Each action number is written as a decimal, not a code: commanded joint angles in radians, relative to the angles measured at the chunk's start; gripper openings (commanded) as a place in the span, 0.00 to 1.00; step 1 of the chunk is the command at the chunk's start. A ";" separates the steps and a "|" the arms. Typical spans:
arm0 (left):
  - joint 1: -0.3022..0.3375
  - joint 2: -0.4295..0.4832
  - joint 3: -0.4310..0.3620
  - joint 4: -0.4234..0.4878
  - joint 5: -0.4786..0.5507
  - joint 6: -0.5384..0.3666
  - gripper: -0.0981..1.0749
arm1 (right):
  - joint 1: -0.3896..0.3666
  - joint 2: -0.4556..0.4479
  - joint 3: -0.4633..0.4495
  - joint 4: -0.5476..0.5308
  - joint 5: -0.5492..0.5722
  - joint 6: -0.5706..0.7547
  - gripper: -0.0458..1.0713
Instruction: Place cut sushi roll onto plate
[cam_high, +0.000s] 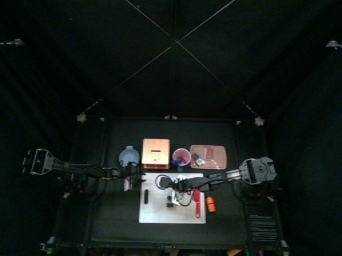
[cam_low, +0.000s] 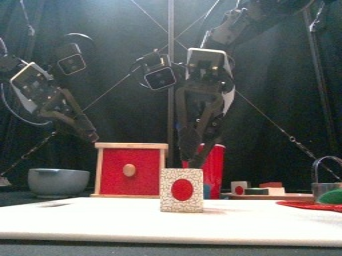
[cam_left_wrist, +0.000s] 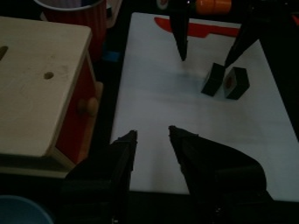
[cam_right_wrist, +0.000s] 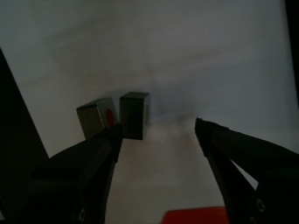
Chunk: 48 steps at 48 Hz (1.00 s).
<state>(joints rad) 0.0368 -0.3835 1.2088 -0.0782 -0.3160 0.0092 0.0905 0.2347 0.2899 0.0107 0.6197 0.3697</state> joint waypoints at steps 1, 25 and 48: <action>-0.003 -0.003 -0.012 0.000 -0.005 0.000 0.74 | -0.006 -0.018 -0.023 0.002 -0.008 0.002 0.91; -0.003 -0.003 -0.006 -0.002 0.009 0.000 0.74 | -0.006 0.023 -0.029 0.020 -0.037 -0.003 0.91; -0.003 -0.003 -0.005 -0.003 0.015 0.000 0.74 | -0.008 0.028 -0.009 0.025 -0.031 0.011 0.70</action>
<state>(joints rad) 0.0368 -0.3835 1.2134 -0.0813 -0.2976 0.0092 0.0859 0.2991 0.2853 0.0368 0.5875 0.3789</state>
